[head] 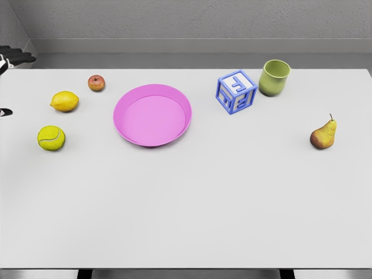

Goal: Put the lemon on the plate with left arm

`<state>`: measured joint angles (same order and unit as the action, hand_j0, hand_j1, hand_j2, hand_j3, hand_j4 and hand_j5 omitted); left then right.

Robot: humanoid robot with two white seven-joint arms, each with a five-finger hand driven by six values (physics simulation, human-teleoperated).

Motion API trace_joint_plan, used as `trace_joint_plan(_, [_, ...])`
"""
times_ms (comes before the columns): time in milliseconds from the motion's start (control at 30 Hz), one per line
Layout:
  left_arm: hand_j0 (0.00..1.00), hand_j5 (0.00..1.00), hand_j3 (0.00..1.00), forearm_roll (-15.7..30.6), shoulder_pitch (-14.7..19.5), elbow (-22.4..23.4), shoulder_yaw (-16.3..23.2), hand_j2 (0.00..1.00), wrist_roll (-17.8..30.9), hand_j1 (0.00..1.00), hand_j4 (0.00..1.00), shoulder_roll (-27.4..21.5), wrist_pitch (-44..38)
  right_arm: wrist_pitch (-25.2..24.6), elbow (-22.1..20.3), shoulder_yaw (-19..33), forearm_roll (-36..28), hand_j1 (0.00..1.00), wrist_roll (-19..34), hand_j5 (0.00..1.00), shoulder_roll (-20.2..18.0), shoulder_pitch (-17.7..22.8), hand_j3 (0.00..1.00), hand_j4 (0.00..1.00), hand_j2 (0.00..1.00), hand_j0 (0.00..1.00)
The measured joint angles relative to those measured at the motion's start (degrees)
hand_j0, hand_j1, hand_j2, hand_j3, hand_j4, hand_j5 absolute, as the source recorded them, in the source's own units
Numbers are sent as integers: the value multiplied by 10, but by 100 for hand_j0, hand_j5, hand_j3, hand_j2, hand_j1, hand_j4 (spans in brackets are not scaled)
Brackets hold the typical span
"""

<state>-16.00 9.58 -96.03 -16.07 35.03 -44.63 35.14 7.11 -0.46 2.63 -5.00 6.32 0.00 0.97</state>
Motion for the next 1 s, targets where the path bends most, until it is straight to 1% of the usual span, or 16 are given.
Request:
trace_joint_plan(67, [100,100,100,-15,2,1,15,100,0,100,100,1,0,0,0,0,0,100,0,100,0,0,100,100,100,100])
trace_joint_plan(167, [100,100,100,-49,4,3,31,100,0,100,100,15,0,0,0,0,0,100,0,100,0,0,100,100,100,100])
trace_joint_plan(200, [100,100,100,-55,16,4,40,100,0,100,100,18,0,0,0,0,0,100,0,100,0,0,100,100,100,100])
trace_joint_plan(233, [100,100,100,-62,41,4,54,100,0,100,100,19,-2,0,0,0,0,100,0,100,0,0,100,100,100,100])
trace_joint_plan(300, [100,100,100,-73,67,4,93,100,0,100,100,22,-30,0,0,0,0,100,0,100,0,0,100,100,100,100])
trace_joint_plan(367, [100,100,100,-92,79,4,125,100,0,100,100,28,-58,0,0,0,0,100,0,100,0,0,100,100,100,100])
trace_joint_plan(467, [100,100,100,-109,81,5,152,100,0,100,100,36,-94,0,0,0,0,100,0,100,0,0,100,100,100,100])
trace_joint_plan(533, [100,100,100,-130,94,7,173,100,0,100,100,40,-127,0,0,0,0,100,0,100,0,0,100,100,100,100])
trace_joint_plan(567, [100,100,100,-139,95,7,182,100,0,100,100,42,-143,0,0,0,0,100,0,100,0,0,100,100,100,100])
trace_joint_plan(667, [100,100,100,-155,103,13,196,100,0,100,100,45,-180,0,0,0,0,100,0,100,0,0,100,100,100,100])
trace_joint_plan(800, [100,100,100,-161,105,21,203,100,0,100,100,48,-226,0,0,0,0,100,0,100,0,0,100,100,100,100])
trace_joint_plan(900, [100,100,100,-162,119,37,209,100,0,100,100,51,-241,0,0,0,0,100,0,100,0,0,100,100,100,100])
trace_joint_plan(1000, [100,100,100,-163,122,51,219,100,0,100,100,53,-247,0,0,0,0,100,0,100,0,0,100,100,100,100])
